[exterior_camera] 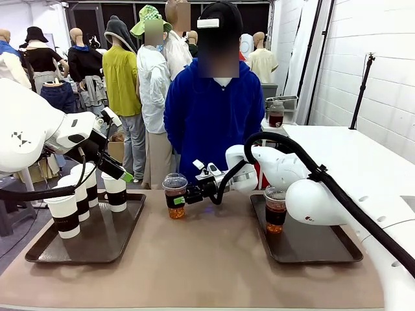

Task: Distribute the coffee onto the tray.
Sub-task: Pick up another iced Americano from the middle of the table and place it on the right Handle tray.

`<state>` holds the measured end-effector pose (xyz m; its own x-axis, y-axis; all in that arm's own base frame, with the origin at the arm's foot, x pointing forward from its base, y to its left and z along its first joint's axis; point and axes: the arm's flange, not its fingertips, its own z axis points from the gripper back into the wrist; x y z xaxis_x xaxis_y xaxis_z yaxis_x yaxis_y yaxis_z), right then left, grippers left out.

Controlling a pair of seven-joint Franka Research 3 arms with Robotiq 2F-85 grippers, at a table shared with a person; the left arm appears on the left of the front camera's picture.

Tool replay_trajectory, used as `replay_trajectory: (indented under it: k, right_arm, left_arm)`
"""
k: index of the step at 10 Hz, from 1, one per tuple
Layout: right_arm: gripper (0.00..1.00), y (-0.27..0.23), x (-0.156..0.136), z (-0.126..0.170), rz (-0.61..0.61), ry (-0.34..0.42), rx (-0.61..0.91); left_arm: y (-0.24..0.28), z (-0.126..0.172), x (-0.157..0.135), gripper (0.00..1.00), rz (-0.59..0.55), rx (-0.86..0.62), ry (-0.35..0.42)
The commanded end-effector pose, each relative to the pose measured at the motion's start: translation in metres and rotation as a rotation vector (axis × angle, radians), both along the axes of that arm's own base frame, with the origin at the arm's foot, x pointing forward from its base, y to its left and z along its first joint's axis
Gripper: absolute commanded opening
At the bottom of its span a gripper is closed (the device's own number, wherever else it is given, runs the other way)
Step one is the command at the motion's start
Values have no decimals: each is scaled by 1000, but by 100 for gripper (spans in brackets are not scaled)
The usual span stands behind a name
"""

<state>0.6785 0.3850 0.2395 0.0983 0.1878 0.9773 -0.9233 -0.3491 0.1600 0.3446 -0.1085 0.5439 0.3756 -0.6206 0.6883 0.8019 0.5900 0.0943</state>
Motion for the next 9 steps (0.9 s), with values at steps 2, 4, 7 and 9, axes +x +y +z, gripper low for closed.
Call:
replay_trajectory:
  k: [2,4,7,9]
  right_arm:
    - [70,-16,17,36,3,3,21]
    - [70,-51,21,73,-49,-16,36]
    - [70,-128,17,113,-131,-52,63]
    - [70,-190,10,125,-221,-62,77]
  left_arm:
    - [2,0,1,100,-1,-5,1]
    - [2,0,1,100,-1,-5,1]
    - [2,0,1,100,-1,-5,1]
    - [2,0,1,100,-1,-5,1]
